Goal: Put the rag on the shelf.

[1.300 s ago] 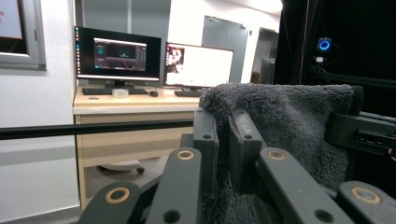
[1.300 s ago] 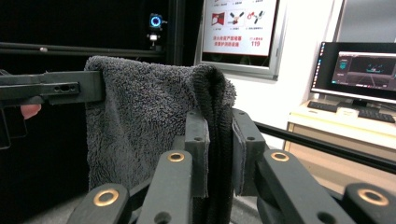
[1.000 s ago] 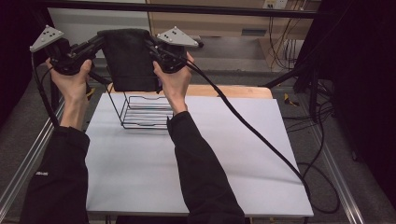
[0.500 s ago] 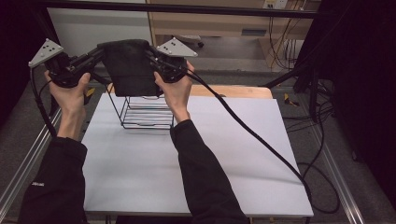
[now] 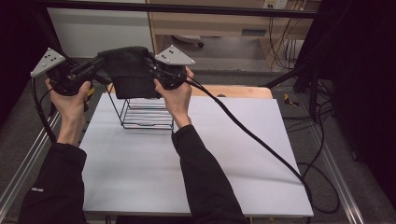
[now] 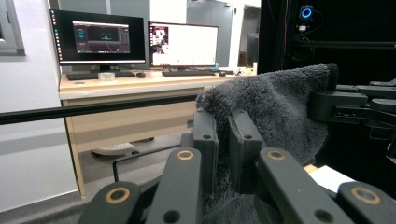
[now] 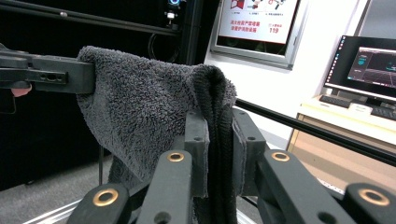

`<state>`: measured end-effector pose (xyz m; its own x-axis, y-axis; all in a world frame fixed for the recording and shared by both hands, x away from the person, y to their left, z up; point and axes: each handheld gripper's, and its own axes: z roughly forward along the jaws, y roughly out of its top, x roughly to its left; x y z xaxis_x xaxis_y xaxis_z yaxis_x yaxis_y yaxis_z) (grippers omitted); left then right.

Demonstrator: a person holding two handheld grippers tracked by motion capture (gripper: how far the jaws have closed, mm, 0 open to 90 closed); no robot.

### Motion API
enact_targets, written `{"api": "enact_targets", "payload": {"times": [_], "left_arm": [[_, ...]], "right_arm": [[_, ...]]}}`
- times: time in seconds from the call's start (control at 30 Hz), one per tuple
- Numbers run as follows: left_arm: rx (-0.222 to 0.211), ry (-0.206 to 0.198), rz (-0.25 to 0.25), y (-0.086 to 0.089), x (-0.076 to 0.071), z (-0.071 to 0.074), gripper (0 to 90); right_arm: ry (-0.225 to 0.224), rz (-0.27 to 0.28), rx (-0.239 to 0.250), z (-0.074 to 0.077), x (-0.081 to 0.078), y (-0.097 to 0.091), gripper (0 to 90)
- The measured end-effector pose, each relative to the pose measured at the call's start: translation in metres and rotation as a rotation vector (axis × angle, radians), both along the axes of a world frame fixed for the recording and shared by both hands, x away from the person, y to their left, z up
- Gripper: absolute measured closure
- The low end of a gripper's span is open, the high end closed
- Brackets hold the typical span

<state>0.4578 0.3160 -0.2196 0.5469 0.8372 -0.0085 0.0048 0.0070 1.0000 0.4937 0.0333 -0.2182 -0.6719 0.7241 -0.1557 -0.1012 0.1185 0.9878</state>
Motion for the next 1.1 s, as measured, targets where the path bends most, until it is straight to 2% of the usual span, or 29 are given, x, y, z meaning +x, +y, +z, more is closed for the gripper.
{"api": "enact_targets", "payload": {"times": [0.27, 0.4, 0.67, 0.8, 0.93, 1.1], "left_arm": [[0.011, -0.007, 0.005, 0.0, -0.008, -0.011, 82.7], [0.026, -0.002, 0.01, 0.0, -0.011, -0.018, 82.6], [0.023, 0.033, 0.005, 0.001, -0.013, -0.026, 82.1], [0.029, 0.064, -0.002, 0.002, -0.016, -0.03, 81.3], [0.04, 0.091, 0.007, 0.001, -0.02, -0.033, 80.4], [0.075, 0.116, 0.013, 0.0, -0.025, -0.036, 79.4]], "right_arm": [[-0.023, 0.002, -0.036, -0.006, -0.007, 0.001, 79.4], [-0.02, 0.003, -0.049, -0.011, -0.01, 0.001, 79.3], [-0.008, 0.013, -0.058, -0.02, -0.015, 0.001, 78.9], [0.02, 0.024, -0.056, -0.023, -0.018, -0.001, 78.0], [0.038, 0.028, -0.072, -0.024, -0.022, -0.001, 77.2], [0.062, 0.028, -0.086, -0.026, -0.028, -0.001, 74.9]]}}
